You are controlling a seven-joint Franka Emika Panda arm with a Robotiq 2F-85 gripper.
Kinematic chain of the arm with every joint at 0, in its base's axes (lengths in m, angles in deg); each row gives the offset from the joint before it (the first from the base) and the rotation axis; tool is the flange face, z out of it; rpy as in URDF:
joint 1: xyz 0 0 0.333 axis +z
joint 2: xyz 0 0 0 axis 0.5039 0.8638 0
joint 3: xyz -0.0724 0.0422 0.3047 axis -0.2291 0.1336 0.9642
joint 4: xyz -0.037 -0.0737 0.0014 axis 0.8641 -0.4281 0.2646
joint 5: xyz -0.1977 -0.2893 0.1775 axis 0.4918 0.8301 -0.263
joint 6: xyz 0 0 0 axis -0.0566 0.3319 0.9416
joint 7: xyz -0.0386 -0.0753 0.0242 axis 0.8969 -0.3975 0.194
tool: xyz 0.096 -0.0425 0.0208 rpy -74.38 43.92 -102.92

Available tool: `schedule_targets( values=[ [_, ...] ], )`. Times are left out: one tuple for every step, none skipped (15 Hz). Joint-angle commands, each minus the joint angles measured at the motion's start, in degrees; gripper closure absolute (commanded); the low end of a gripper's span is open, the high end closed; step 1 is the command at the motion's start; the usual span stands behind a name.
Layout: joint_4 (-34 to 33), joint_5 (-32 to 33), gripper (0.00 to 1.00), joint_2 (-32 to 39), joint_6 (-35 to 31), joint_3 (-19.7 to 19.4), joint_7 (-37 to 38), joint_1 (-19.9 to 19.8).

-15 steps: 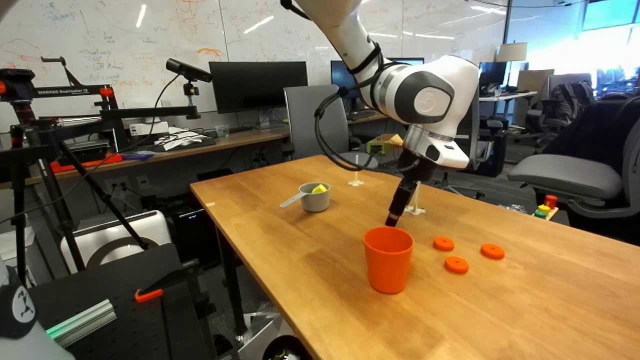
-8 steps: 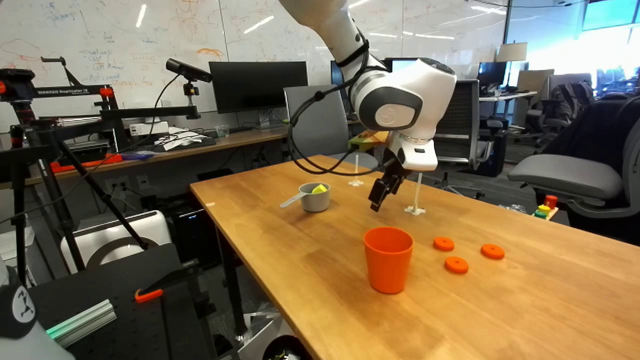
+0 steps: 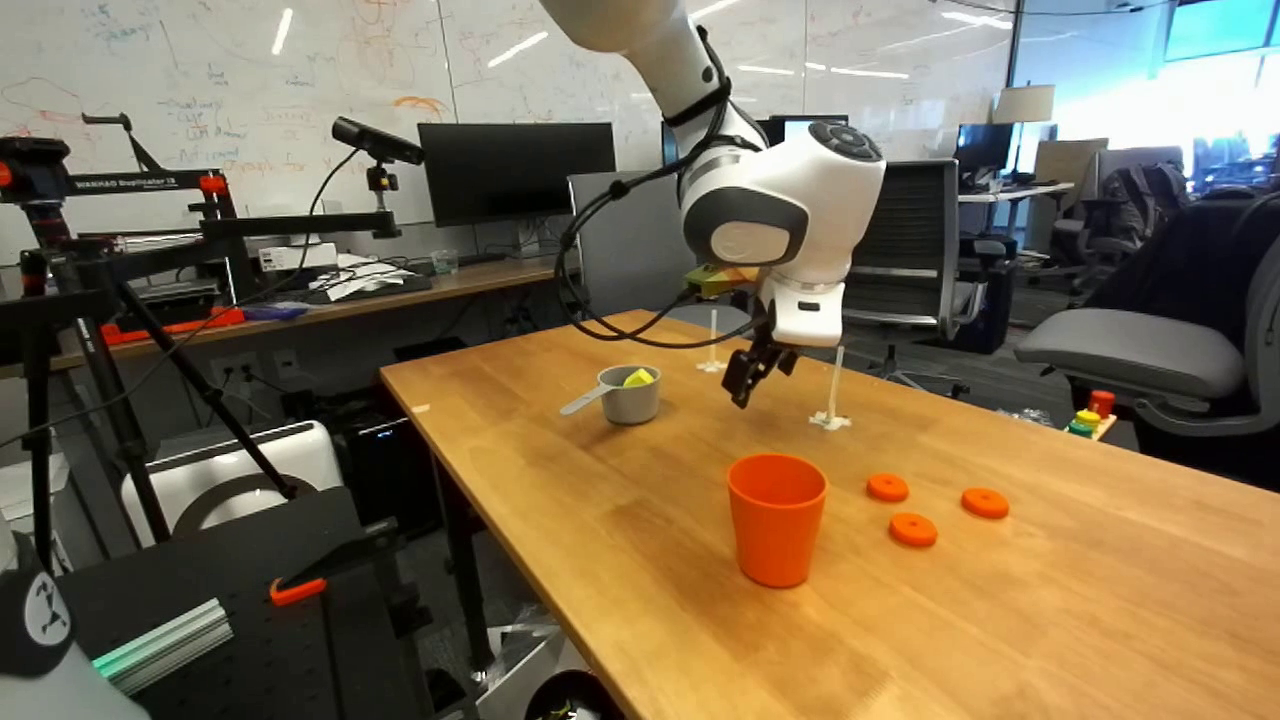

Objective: Put the green, yellow and orange blocks inside the grey measuring cup

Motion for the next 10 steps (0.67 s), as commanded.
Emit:
schedule_targets(
  values=[
    [0.94, -11.64, 0.0, 0.56, -10.65, 4.13, -1.37, 0.53],
    [1.46, -15.16, 0.0, 0.49, -14.27, 5.04, -1.73, 1.16],
    [1.74, -18.82, 0.0, 0.46, -17.67, 6.03, -2.42, 1.53],
    [2.52, -21.63, 0.0, 0.09, -22.0, 8.6, -2.66, 0.75],
    [2.75, -25.12, 0.0, -0.25, -25.81, 10.16, -3.35, 0.79],
    [3.36, -28.04, 0.0, -0.98, -29.43, 11.87, -3.59, 0.85],
    [3.94, -30.02, 0.0, -1.45, -32.58, 12.93, -3.37, 1.24],
    [4.7, -31.65, 0.0, -1.97, -35.46, 13.92, -3.06, 1.55],
    [5.79, -32.56, 0.0, -2.57, -38.27, 14.42, -2.33, 2.09],
    [7.34, -33.45, 0.0, -3.47, -39.46, 14.71, -0.99, 2.18]
  ],
)
